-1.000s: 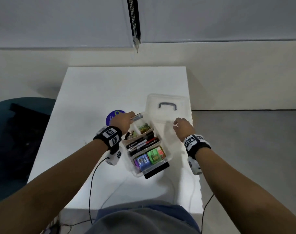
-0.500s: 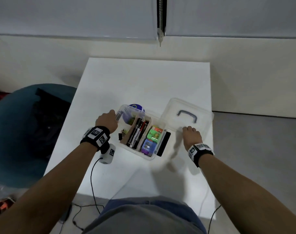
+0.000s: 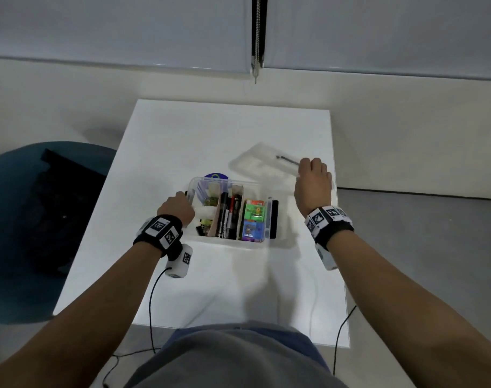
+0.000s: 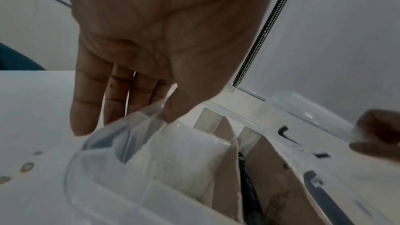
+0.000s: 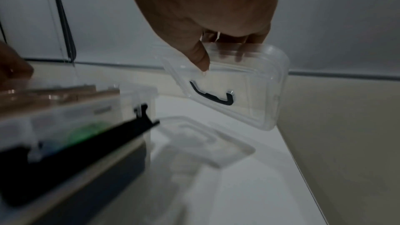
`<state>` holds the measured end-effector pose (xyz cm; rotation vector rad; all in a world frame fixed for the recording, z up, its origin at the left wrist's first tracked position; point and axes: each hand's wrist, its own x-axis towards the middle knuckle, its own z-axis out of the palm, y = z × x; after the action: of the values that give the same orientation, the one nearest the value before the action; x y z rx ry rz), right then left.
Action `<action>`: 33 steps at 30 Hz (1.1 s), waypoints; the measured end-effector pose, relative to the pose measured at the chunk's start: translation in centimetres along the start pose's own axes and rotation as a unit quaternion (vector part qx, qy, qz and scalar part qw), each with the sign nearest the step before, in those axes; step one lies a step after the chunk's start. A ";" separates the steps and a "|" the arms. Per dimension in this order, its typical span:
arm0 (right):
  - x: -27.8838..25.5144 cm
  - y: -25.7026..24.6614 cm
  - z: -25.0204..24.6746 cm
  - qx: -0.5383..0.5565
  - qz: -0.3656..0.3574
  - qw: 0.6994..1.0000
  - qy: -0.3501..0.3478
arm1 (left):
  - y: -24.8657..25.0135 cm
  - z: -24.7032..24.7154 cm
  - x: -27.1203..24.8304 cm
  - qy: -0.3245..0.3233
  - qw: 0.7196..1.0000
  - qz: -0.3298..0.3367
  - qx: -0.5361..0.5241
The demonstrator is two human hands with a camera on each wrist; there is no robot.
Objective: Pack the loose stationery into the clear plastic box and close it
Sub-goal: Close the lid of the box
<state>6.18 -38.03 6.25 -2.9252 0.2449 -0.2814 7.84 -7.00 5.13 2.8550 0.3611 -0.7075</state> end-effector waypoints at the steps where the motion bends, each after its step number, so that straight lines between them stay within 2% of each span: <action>1: 0.3 -0.6 -0.7 0.006 -0.006 1.000 0.022 | -0.1 0.0 -0.2 0.007 1.000 0.004 -0.016; 3: 0.6 -2.1 -2.2 0.016 -0.033 0.998 0.054 | 0.0 -0.6 -0.5 0.043 0.994 0.050 -0.092; 4: 0.9 -2.8 -2.8 0.026 -0.049 0.996 0.063 | 0.3 -1.1 -0.7 0.060 0.982 0.090 -0.157; 6: 1.0 -4.6 -4.2 0.040 -0.083 0.993 0.068 | 1.0 -3.0 -1.4 0.085 0.937 0.191 -0.279; 8: 0.9 -6.6 -5.5 0.071 -0.110 0.990 0.059 | 1.5 -4.8 -1.6 0.099 0.901 0.263 -0.331; 10: 0.7 -8.2 -6.6 0.125 -0.121 0.983 0.060 | 1.6 -6.3 -1.5 0.108 0.886 0.291 -0.345; 13: 0.6 -9.8 -7.4 0.193 -0.121 0.972 0.056 | 1.3 -7.7 -1.4 0.118 0.865 0.287 -0.393; 16: 0.3 -9.8 -6.9 0.222 -0.083 0.968 0.081 | 0.8 -7.8 -1.5 0.092 0.830 0.284 -0.471; 18: -0.4 -9.4 -6.2 0.238 -0.018 0.969 0.068 | 0.2 -7.0 -1.5 0.067 0.833 0.266 -0.481; 20: -1.4 -9.1 -4.9 0.257 0.066 0.964 -0.007 | -0.7 -5.5 -1.4 0.042 0.843 0.230 -0.485; 23: -3.3 -8.4 -2.3 0.275 0.128 0.943 -0.133 | -1.9 -2.6 -1.4 -0.015 0.857 0.170 -0.486; 26: -4.1 -7.9 -0.2 0.314 0.193 0.916 -0.159 | -2.7 -0.6 -1.4 -0.039 0.866 0.086 -0.492; 28: -4.2 -7.9 0.5 0.321 0.209 0.911 -0.151 | -2.7 -0.1 -1.4 -0.023 0.877 0.045 -0.479; 29: -4.4 -7.9 0.8 0.307 0.194 0.919 -0.153 | -2.6 0.1 -1.2 -0.003 0.895 0.044 -0.444; 31: -5.0 -8.1 1.6 0.259 0.157 0.939 -0.161 | -2.3 0.4 -1.0 0.053 0.941 0.067 -0.326; 33: -5.6 -8.1 2.2 0.225 0.147 0.949 -0.164 | -2.1 0.9 -0.9 0.102 0.967 0.084 -0.218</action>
<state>2.40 -28.76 4.80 -2.3897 0.4861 0.1739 6.05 -5.42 4.52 2.4992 0.2602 -0.2593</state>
